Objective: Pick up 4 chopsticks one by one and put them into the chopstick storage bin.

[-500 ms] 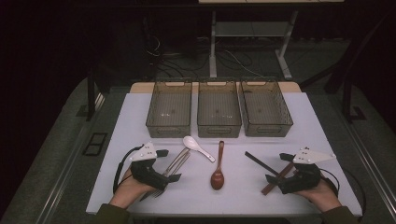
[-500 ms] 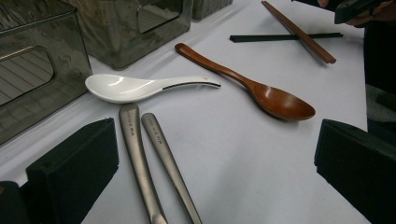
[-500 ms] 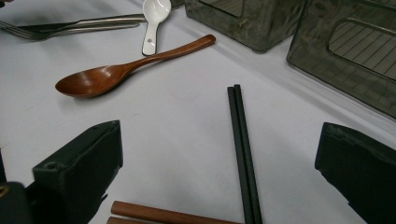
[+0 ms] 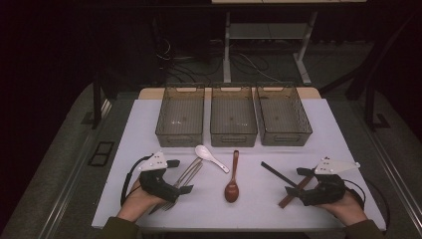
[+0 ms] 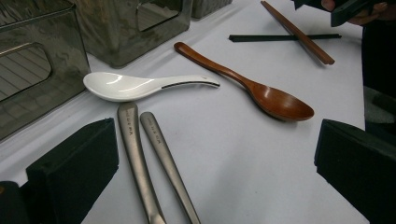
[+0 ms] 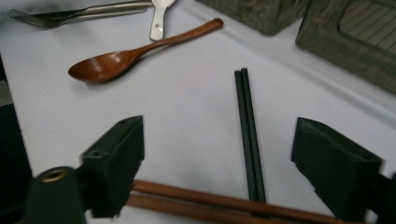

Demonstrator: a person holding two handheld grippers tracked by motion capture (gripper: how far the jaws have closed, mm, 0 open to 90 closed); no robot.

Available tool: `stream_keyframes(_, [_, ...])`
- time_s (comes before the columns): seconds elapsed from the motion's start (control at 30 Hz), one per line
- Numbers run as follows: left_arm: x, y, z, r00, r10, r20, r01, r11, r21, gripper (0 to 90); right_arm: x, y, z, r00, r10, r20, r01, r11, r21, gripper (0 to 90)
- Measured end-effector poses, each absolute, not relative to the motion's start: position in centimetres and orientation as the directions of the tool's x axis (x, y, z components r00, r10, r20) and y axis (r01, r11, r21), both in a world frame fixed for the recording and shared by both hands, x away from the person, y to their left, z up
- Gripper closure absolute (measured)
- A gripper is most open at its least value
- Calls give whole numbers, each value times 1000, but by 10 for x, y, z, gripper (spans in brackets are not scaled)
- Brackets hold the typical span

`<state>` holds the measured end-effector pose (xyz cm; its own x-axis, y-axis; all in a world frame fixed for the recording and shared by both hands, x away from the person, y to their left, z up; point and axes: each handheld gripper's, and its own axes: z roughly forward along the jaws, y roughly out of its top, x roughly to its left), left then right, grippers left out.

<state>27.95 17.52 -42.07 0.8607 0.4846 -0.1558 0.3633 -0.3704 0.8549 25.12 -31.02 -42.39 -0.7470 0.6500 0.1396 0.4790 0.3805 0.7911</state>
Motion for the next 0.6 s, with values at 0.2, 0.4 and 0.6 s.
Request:
stream_keyframes(0.2, [276, 175, -421, 865, 481, -141, 353, -385, 853, 0, 243, -318, -419, -747, 647, 150, 498, 395, 772, 452])
stream_keyframes(0.4, [276, 176, -422, 866, 478, -149, 358, -385, 850, 0, 240, -325, -423, -745, 651, 144, 511, 418, 751, 687])
stream_keyframes(0.6, [276, 176, -423, 865, 478, -155, 364, -385, 848, 0, 239, -327, -427, -760, 633, 148, 517, 451, 728, 821])
